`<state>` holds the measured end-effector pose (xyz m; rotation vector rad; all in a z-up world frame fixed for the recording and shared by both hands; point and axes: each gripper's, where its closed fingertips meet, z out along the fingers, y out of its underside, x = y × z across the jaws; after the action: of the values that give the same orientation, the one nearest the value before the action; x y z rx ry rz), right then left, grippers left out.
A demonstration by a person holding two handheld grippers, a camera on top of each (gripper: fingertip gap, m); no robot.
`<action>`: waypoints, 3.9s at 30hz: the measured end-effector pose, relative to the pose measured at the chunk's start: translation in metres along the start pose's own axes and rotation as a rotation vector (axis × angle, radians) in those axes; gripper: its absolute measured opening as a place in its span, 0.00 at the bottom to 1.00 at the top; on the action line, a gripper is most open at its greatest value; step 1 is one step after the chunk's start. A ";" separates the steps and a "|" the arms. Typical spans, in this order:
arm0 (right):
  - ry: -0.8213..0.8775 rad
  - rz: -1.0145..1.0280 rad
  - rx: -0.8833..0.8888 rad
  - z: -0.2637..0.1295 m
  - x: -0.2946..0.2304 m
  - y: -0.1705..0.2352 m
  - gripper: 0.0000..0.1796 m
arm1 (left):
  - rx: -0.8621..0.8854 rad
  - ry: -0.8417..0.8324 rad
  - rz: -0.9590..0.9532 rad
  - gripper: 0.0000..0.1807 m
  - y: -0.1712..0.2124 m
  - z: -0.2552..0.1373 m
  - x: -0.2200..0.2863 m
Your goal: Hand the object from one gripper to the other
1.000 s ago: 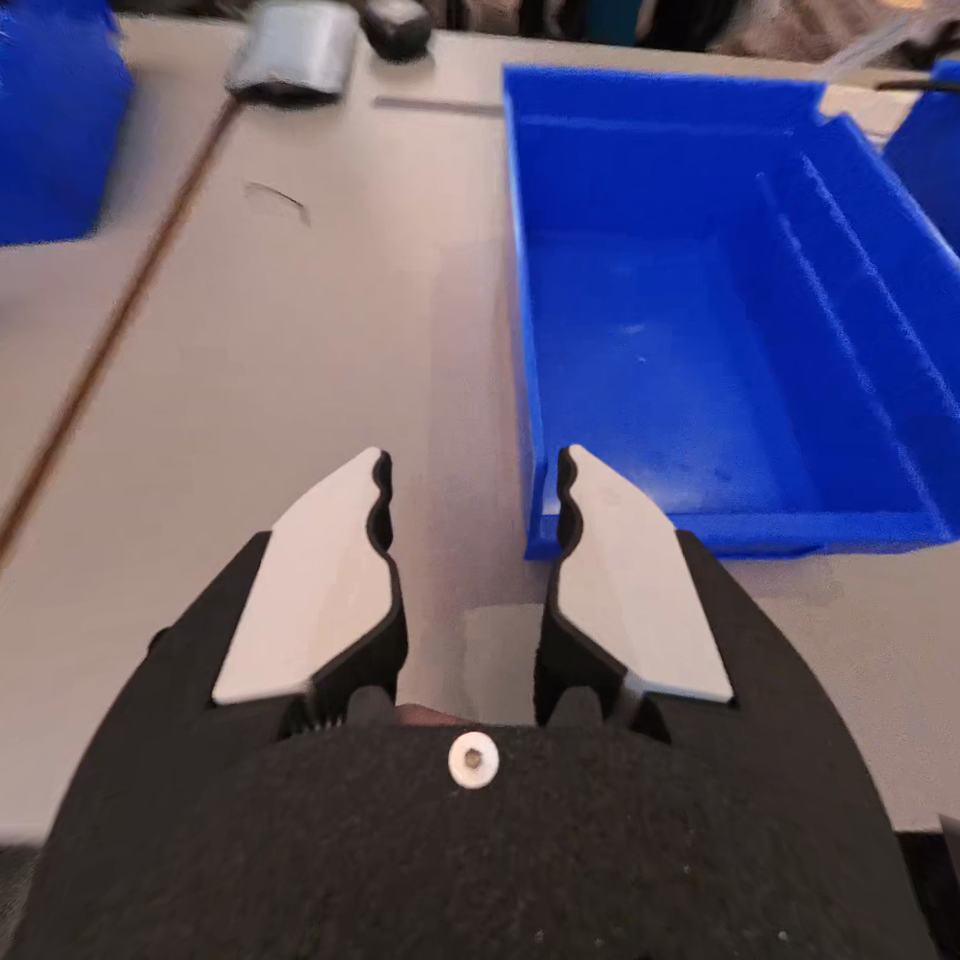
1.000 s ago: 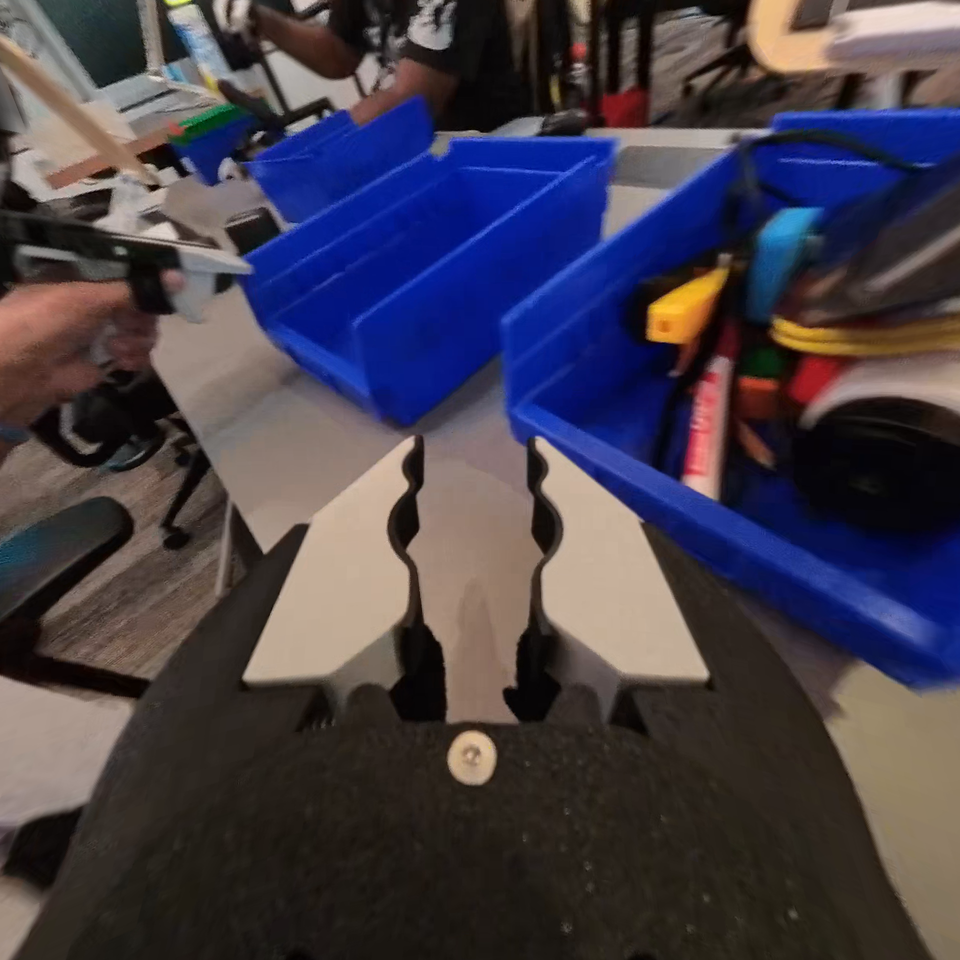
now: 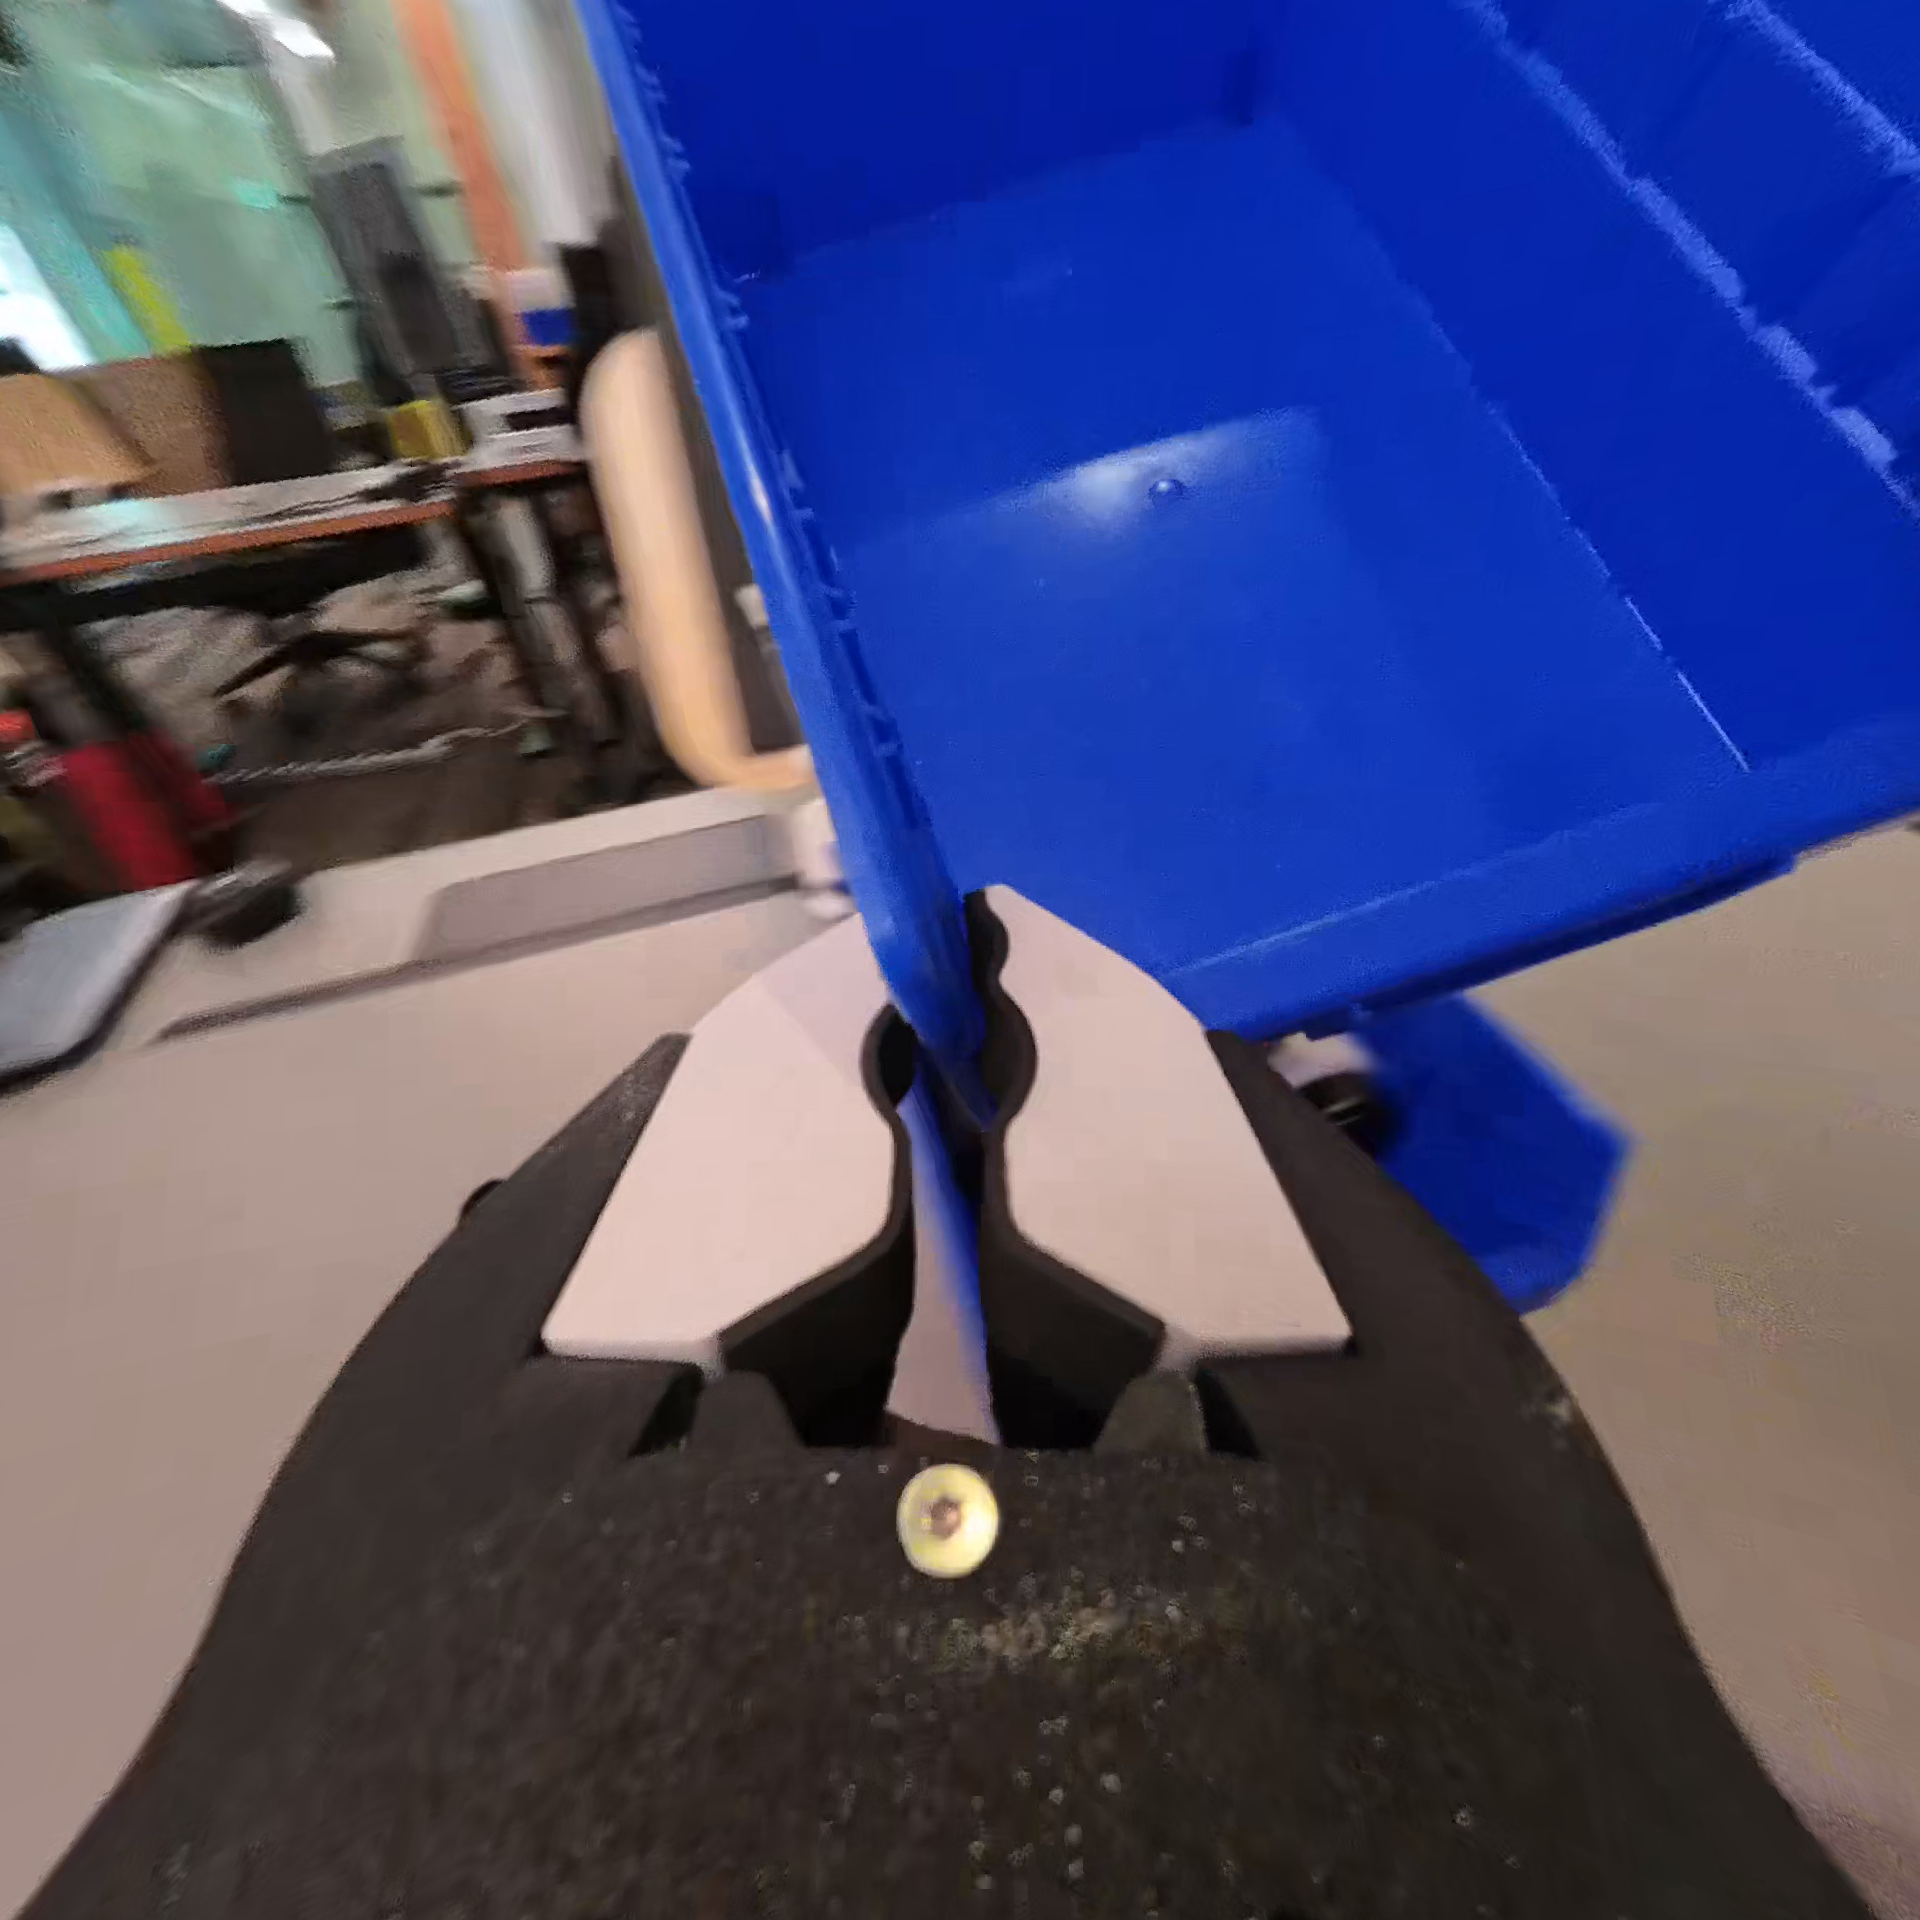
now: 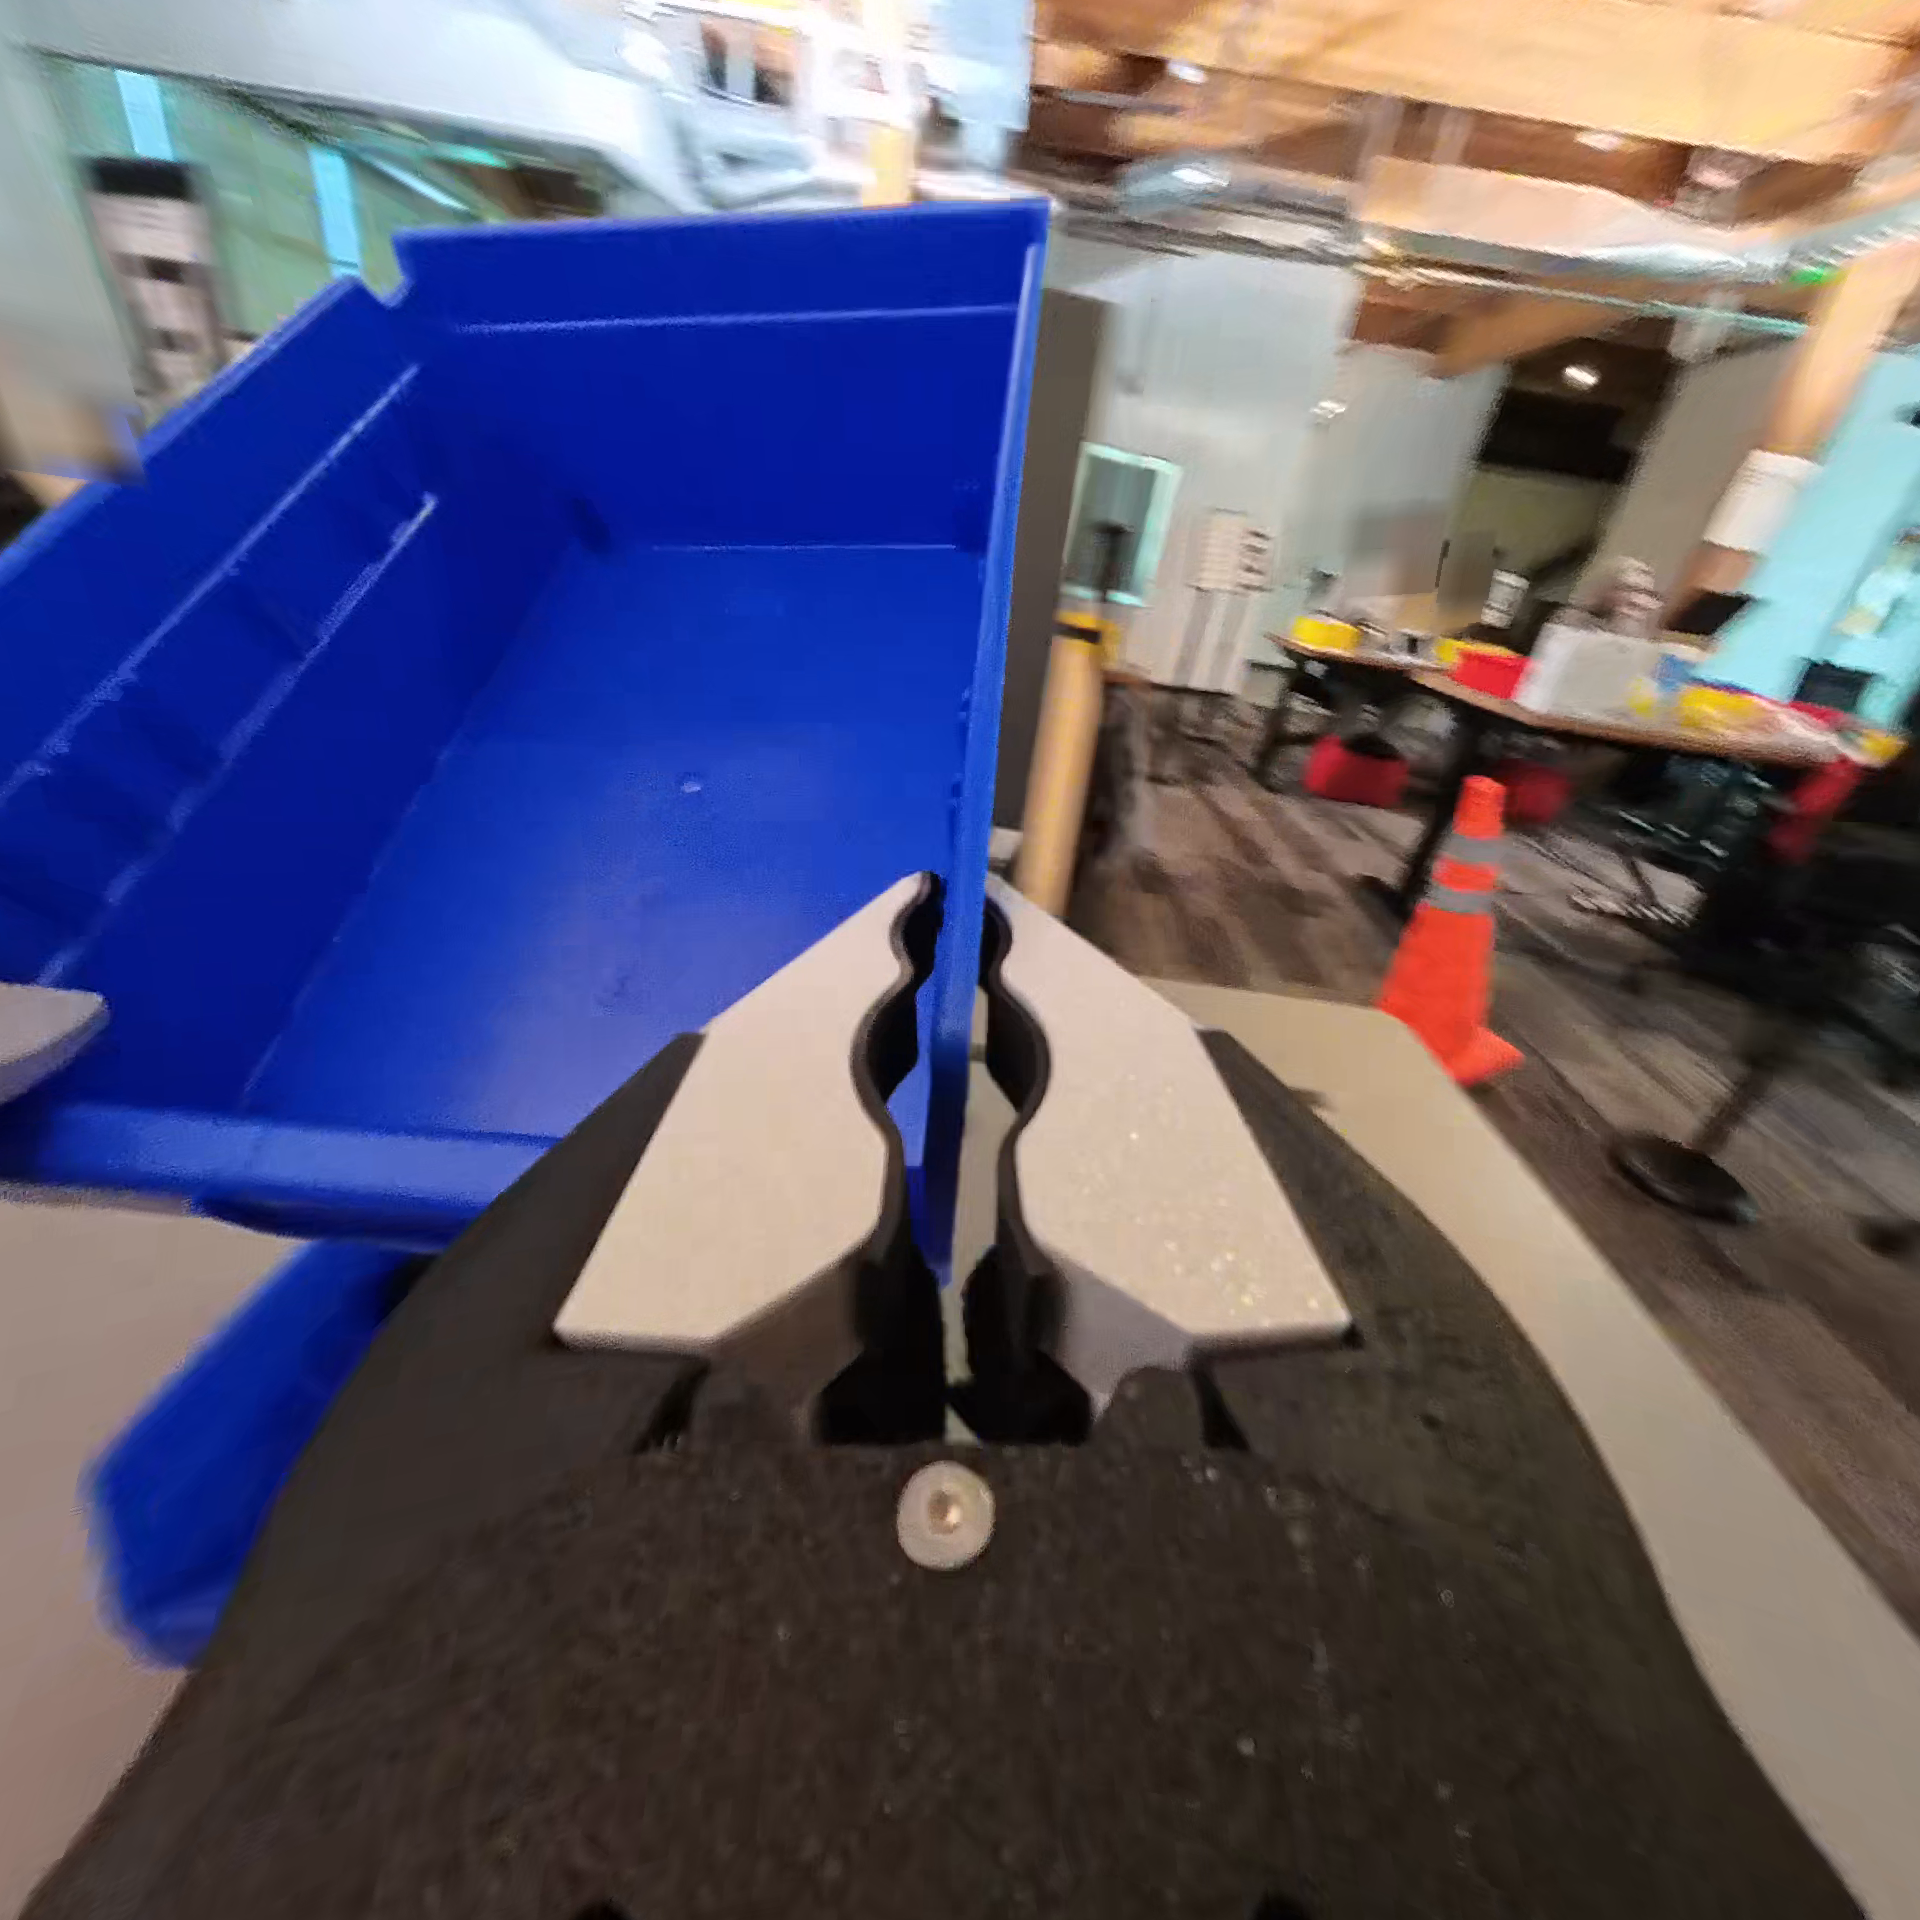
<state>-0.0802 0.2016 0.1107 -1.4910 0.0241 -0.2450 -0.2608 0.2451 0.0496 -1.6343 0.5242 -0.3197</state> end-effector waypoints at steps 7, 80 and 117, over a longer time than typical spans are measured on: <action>0.267 0.215 -0.284 -0.026 0.231 0.087 0.03 | -0.084 0.337 0.010 0.07 0.001 0.084 0.228; -0.329 0.103 -0.392 -0.033 -0.115 0.146 0.17 | -0.285 -0.450 -0.061 0.21 0.154 -0.086 -0.236; -0.055 0.377 -0.329 -0.061 0.155 0.217 0.19 | -0.356 -0.096 -0.134 0.25 0.190 -0.047 -0.097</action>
<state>0.0927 0.1277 -0.0881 -1.7839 0.3115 0.1109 -0.3953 0.2416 -0.1219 -2.0246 0.4152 -0.2550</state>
